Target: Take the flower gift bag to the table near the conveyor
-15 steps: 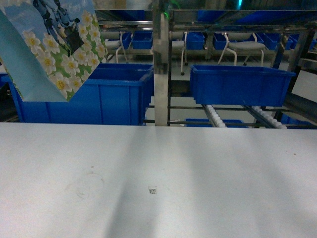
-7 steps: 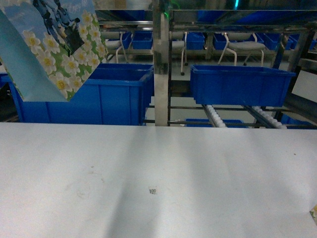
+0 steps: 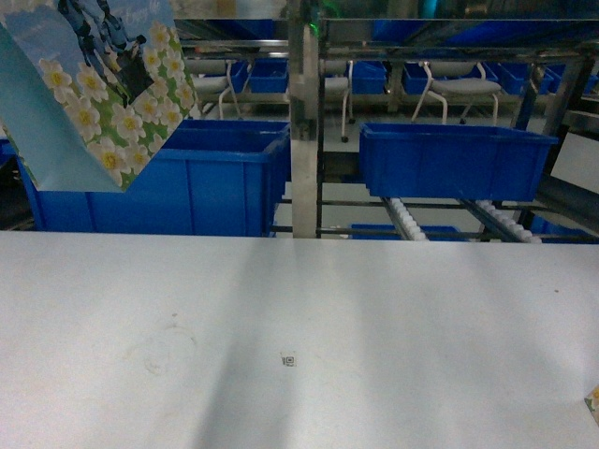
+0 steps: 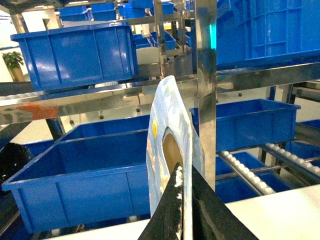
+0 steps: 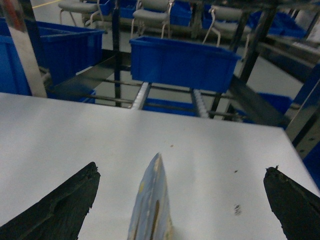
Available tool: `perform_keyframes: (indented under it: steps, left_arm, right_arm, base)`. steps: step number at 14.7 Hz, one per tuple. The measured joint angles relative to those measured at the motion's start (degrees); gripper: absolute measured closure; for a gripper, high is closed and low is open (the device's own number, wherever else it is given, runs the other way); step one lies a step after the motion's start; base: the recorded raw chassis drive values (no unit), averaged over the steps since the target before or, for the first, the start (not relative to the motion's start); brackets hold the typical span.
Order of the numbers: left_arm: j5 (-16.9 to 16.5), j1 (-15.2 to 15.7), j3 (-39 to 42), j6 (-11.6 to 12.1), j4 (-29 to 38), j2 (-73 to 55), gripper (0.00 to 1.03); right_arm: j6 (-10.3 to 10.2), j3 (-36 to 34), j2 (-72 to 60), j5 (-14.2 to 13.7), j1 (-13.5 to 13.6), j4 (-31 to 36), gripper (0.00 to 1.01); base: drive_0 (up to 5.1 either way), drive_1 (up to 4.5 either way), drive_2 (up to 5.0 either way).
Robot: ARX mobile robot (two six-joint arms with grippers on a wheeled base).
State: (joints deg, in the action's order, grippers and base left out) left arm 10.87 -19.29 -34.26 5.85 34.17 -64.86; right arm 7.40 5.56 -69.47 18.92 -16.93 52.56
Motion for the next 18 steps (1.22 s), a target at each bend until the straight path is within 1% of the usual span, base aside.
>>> perform_keyframes:
  steps: [1,2,3,4,5,6,8,9,10,13,14,15,16,17,18]
  left_arm:
    - [0.0,0.0,0.0,0.0,0.02,0.0,1.01]
    - [0.0,0.0,0.0,0.0,0.0,0.0,1.01]
    - [0.0,0.0,0.0,0.0,0.02,0.0,1.01]
    - [0.0,0.0,0.0,0.0,0.0,0.0,1.01]
    - [-0.02,0.0,0.0,0.0,0.02,0.0,1.01]
    - [-0.02,0.0,0.0,0.0,0.0,0.0,1.01]
    - [0.0,0.0,0.0,0.0,0.0,0.0,1.01]
    - [0.0,0.0,0.0,0.0,0.02,0.0,1.01]
    - [-0.02,0.0,0.0,0.0,0.02,0.0,1.01]
    - [0.0,0.0,0.0,0.0,0.0,0.0,1.01]
    - [0.0,0.0,0.0,0.0,0.02,0.0,1.01]
    - [0.0,0.0,0.0,0.0,0.0,0.0,1.01]
    - [0.0,0.0,0.0,0.0,0.04,0.0,1.01]
    - [0.0,0.0,0.0,0.0,0.0,0.0,1.01]
    - [0.0,0.0,0.0,0.0,-0.02,0.0,1.01]
  right_arm:
    - [1.77,-0.72,4.94,-1.01,-0.85,-1.4,0.03]
    - [3.37,-1.27,10.12,-0.76,-3.52,-4.5,0.03]
    - [4.07,-1.6,14.97,0.92,-5.84,-8.74,0.03]
    - [4.13,-1.6,21.05,3.52,-8.39,-14.56,0.03]
    - [4.13,-1.6,25.2,5.22,-9.79,-18.71,0.03]
    - [4.13,-1.6,28.41,6.51,-10.73,-21.88,0.03]
    - [4.04,-1.6,38.45,12.0,-13.2,-32.26,0.03]
    - [4.07,-1.6,40.39,13.18,-13.84,-34.16,0.03]
    - [4.0,-1.62,40.22,13.66,-13.97,-34.56,0.03]
    - [4.0,-2.54,45.81,16.31,-13.55,-40.09,0.03]
    - [3.98,-2.54,47.32,16.57,-12.26,-41.46,0.03]
    - [3.89,-2.56,48.15,17.0,-11.96,-41.64,0.03]
    - [3.56,-2.58,50.31,17.92,-11.87,-45.16,0.03]
    - [3.58,-2.86,54.62,19.43,-10.93,-48.52,0.03]
    - [3.58,-2.95,55.67,19.58,-9.92,-47.41,0.03]
  base:
    - [0.0,0.0,0.0]
    - [0.0,0.0,0.0]
    - [0.0,0.0,0.0]
    - [0.0,0.0,0.0]
    - [0.0,0.0,0.0]
    - [0.0,0.0,0.0]
    - [0.0,0.0,0.0]
    - [0.0,0.0,0.0]
    - [0.0,0.0,0.0]
    - [0.0,0.0,0.0]
    - [0.0,0.0,0.0]
    - [0.0,0.0,0.0]
    - [0.0,0.0,0.0]
    - [0.0,0.0,0.0]
    - [0.0,0.0,0.0]
